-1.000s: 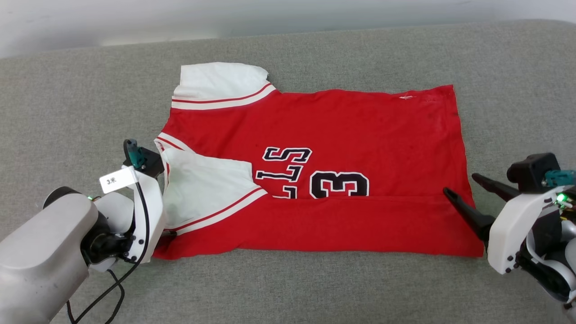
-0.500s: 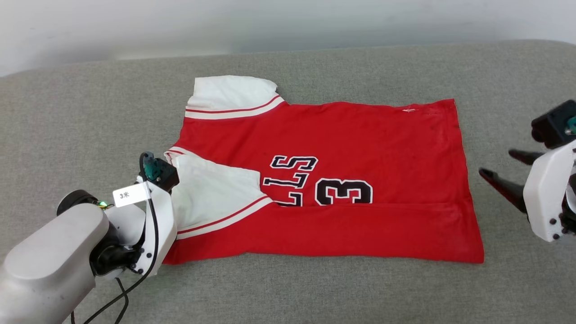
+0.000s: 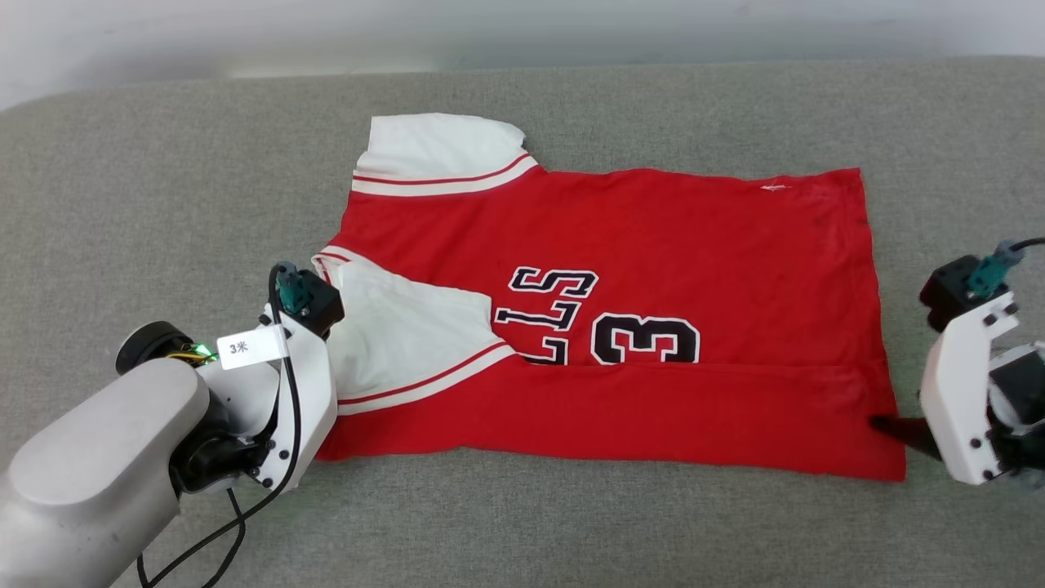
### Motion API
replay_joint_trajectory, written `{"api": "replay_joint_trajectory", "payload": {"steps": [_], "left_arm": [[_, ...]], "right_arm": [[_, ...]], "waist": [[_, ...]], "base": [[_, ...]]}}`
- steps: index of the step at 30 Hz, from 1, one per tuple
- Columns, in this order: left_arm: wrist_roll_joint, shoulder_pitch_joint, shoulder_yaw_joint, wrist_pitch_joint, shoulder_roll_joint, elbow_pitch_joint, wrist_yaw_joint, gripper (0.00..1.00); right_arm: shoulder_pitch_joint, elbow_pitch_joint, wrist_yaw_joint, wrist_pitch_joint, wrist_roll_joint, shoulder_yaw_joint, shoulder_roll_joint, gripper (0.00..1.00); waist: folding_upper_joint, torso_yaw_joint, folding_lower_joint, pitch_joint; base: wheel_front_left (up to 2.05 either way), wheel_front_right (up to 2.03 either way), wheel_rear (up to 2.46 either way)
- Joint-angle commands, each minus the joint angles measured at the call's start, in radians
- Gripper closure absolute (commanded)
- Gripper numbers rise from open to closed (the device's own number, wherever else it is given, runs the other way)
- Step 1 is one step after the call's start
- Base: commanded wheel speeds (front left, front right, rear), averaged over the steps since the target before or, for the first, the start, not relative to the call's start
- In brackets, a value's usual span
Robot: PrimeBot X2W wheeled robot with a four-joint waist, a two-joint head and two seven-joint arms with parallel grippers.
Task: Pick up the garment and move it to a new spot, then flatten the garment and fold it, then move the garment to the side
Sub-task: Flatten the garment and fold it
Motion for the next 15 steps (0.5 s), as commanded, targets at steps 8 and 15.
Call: {"api": "replay_joint_trajectory", "payload": {"steps": [8, 15], "left_arm": [[0.012, -0.014, 0.006, -0.018, 0.0, -0.02, 0.016, 1.0], [-0.008, 0.022, 0.002, -0.029, -0.001, -0.008, 0.021, 1.0]], "right_arm": [[0.086, 0.139, 0.0, -0.044, 0.004, 0.052, 0.145, 0.0], [0.079, 0.187, 0.002, -0.117, 0.021, 0.101, 0.158, 1.0]], "waist": [[-0.0001, 0.012, 0.0, 0.044], [-0.0001, 0.006, 0.0, 0.031]], "base": [[0.0, 0.0, 0.0], [0.0, 0.0, 0.0]]}}
